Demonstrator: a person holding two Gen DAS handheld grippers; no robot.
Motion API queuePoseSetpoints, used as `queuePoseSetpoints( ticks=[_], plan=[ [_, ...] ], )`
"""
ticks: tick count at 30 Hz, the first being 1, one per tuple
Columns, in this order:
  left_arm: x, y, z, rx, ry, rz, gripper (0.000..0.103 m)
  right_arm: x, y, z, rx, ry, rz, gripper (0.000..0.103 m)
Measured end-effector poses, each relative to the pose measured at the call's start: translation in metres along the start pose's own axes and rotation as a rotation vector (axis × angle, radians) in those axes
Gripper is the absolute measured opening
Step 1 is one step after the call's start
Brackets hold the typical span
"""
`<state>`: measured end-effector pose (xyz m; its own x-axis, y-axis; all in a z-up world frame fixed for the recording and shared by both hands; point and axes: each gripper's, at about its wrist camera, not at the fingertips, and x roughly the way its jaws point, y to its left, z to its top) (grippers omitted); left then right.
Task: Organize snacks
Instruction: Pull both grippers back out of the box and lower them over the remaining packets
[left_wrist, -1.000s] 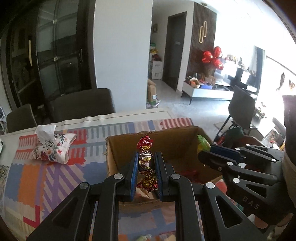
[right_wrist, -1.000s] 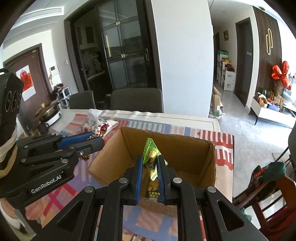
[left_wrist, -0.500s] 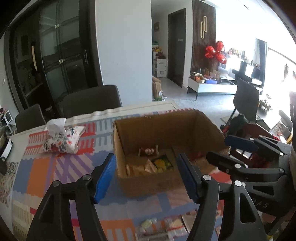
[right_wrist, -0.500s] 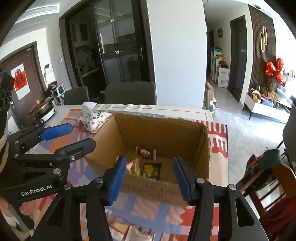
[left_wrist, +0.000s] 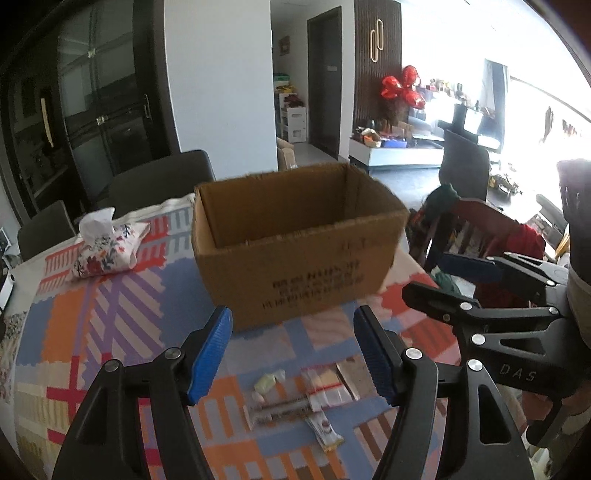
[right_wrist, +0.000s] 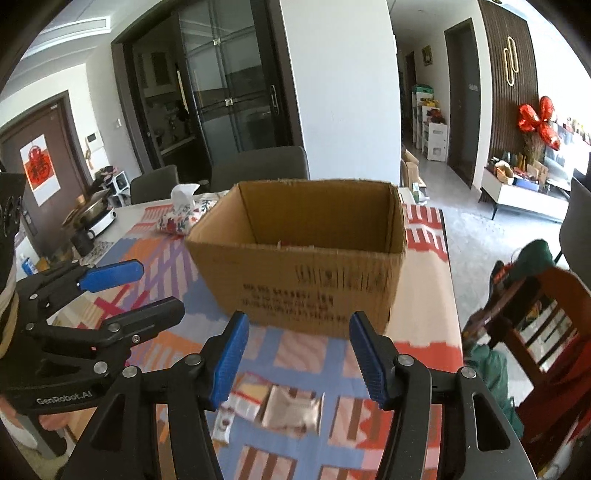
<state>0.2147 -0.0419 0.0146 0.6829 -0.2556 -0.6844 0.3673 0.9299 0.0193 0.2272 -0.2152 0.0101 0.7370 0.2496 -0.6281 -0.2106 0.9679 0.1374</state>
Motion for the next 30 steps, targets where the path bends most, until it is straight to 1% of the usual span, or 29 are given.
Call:
queuePoseSetpoints(
  ticks=[8, 10, 25, 28, 30],
  plan=[
    [0.015, -0.006, -0.033, -0.014, 0.062, -0.049, 0.067, 0.007, -0.003, -0.034, 0.030, 0.045, -0.003, 0.058],
    [0.020, -0.008, -0.039, -0.012, 0.074, -0.050, 0.067, 0.011, -0.005, -0.041, 0.040, 0.060, -0.001, 0.058],
    [0.068, -0.007, -0.073, 0.000, 0.150, -0.083, 0.066, 0.053, -0.017, -0.081, 0.111, 0.171, 0.023, 0.058],
    [0.079, -0.003, -0.078, -0.020, 0.154, -0.095, 0.065, 0.060, -0.018, -0.086, 0.117, 0.184, 0.024, 0.058],
    [0.087, 0.001, -0.080, -0.049, 0.166, -0.103, 0.061, 0.064, -0.017, -0.088, 0.119, 0.187, 0.023, 0.058]
  ],
)
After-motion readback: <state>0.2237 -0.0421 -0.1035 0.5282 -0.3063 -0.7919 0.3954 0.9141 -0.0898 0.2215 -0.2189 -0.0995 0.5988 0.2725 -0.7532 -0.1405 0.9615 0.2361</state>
